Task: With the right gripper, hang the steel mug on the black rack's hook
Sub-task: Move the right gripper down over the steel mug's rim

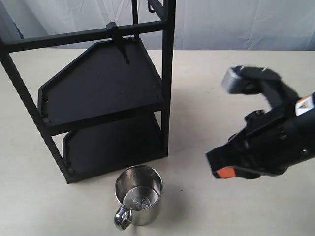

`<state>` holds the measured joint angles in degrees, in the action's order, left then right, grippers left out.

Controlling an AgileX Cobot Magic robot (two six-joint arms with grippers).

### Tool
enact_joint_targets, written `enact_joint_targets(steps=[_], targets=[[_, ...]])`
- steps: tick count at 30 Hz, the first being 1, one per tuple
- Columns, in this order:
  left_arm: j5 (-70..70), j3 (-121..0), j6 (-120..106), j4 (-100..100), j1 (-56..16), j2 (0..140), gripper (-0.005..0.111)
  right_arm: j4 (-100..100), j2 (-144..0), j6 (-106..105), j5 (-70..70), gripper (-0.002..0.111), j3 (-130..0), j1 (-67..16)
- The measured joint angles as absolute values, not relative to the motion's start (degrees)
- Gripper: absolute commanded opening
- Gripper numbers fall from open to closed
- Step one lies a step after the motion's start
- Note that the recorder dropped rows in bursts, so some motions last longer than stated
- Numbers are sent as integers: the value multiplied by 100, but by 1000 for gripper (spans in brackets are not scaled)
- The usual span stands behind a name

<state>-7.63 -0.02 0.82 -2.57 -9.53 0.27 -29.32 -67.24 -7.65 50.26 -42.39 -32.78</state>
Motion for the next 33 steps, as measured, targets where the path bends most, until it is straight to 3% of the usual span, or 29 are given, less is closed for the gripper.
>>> enact_joint_targets(steps=[2,7,9,17,30,33], targets=[[-763,-2,82,-257,-953,27,2,-2753,-7063,-527,4927,6,-4292,-3634],[-763,-2,82,-257,-953,27,2,-2576,-7802,-349,4598,45,-4634,-4503],[-763,-2,82,-257,-953,27,2,-2461,-8036,-240,4491,52,-4833,-4705],[-763,-2,82,-257,-953,27,2,-1487,-8750,938,4189,47,-5349,-4786],[-763,-2,82,-257,-953,27,2,-1607,-9515,1083,4079,47,-5552,-4786],[-763,-2,82,-257,-953,27,2,-1604,-9592,1083,3953,36,-5552,-4786]])
